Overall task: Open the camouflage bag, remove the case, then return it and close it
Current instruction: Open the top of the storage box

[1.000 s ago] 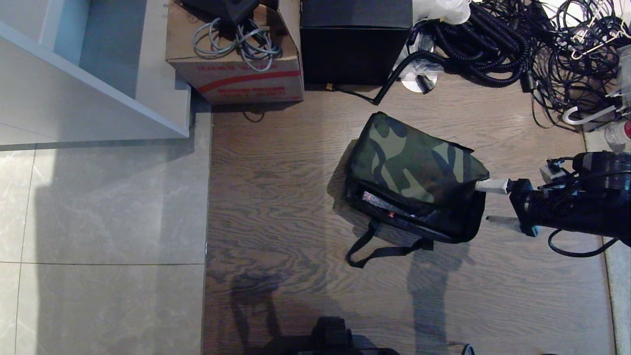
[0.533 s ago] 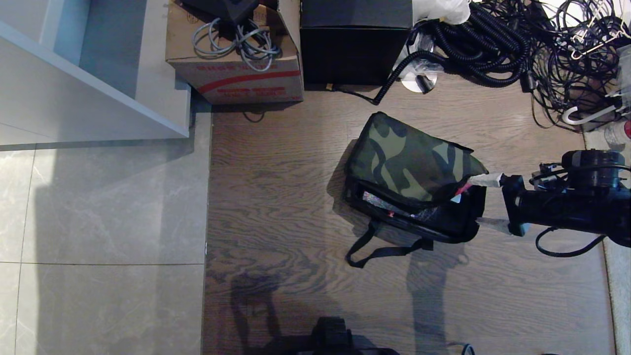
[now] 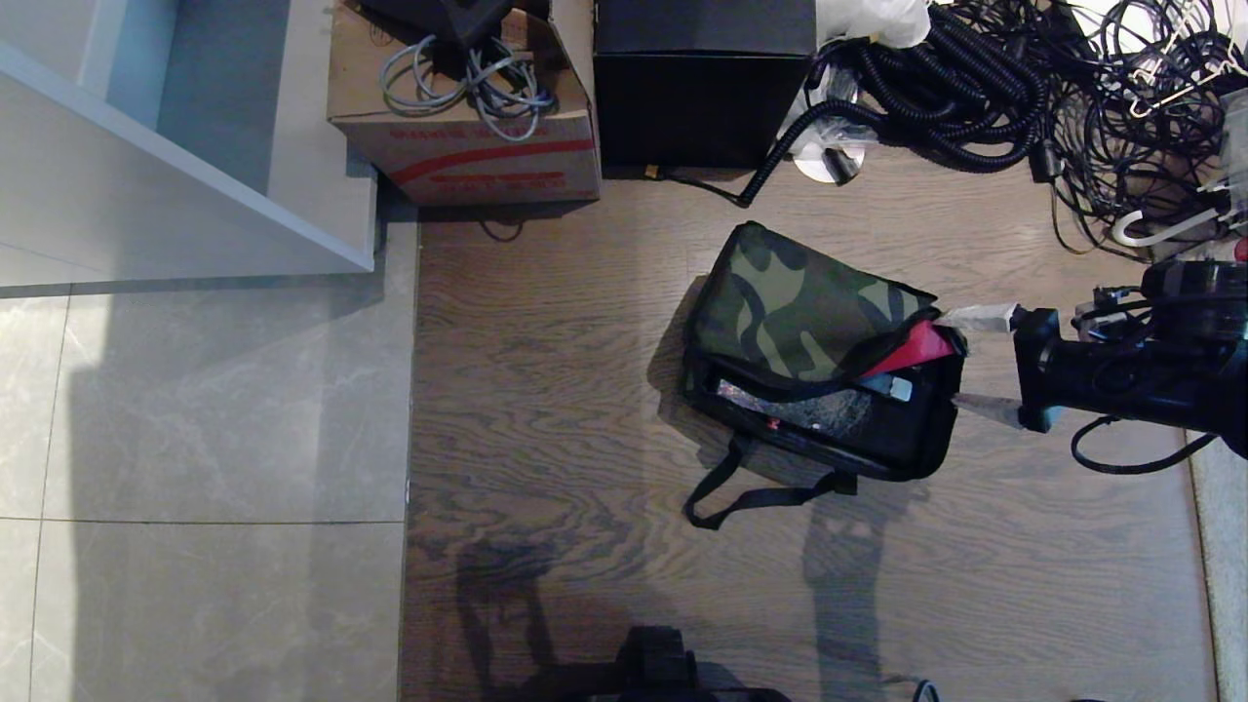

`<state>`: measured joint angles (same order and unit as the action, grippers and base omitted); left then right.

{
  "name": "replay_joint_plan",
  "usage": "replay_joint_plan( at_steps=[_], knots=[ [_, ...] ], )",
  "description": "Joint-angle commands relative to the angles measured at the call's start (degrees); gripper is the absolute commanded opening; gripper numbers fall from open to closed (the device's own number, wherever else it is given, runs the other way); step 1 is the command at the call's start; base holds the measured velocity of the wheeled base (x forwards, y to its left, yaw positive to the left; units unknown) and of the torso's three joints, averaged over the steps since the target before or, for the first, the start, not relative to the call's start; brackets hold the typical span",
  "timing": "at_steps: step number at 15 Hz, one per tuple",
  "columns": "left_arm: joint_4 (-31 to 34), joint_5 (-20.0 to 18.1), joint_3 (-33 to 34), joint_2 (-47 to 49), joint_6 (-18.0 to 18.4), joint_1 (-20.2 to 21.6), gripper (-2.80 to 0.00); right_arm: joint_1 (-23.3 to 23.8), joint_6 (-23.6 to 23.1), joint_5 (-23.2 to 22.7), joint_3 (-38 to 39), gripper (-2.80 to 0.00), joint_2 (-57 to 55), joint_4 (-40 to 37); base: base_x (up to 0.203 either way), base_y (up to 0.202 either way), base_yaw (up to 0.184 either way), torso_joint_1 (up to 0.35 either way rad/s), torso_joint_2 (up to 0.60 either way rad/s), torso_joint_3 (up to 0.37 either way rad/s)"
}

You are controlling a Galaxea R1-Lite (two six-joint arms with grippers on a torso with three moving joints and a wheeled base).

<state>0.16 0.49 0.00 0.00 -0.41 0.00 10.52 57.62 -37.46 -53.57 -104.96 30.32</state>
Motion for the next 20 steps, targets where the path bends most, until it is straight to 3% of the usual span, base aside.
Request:
replay_joint_plan(
  at_steps=[1, 10, 11, 20],
  knots=[
    [0.0, 0.0, 0.0, 0.0, 0.0, 0.0, -2.8, 0.5, 0.4, -0.2, -0.8, 0.0, 1.3, 0.2, 0.0, 0.0, 0.0, 0.0, 0.0, 0.0],
    [0.0, 0.0, 0.0, 0.0, 0.0, 0.0, -2.8, -0.6, 0.7, -0.2, 3.3, 0.0, -0.3, 0.1, 0.0, 0.0, 0.0, 0.0, 0.0, 0.0],
    [0.0, 0.0, 0.0, 0.0, 0.0, 0.0, -2.8, -0.6, 0.4, -0.4, 3.1, -2.8, -0.5, 0.2, 0.0, 0.0, 0.0, 0.0, 0.0, 0.0],
    [0.0, 0.0, 0.0, 0.0, 0.0, 0.0, -2.8, -0.7, -0.1, -0.4, 3.4, -2.8, -1.4, 0.4, 0.0, 0.0, 0.0, 0.0, 0.0, 0.0]
  ],
)
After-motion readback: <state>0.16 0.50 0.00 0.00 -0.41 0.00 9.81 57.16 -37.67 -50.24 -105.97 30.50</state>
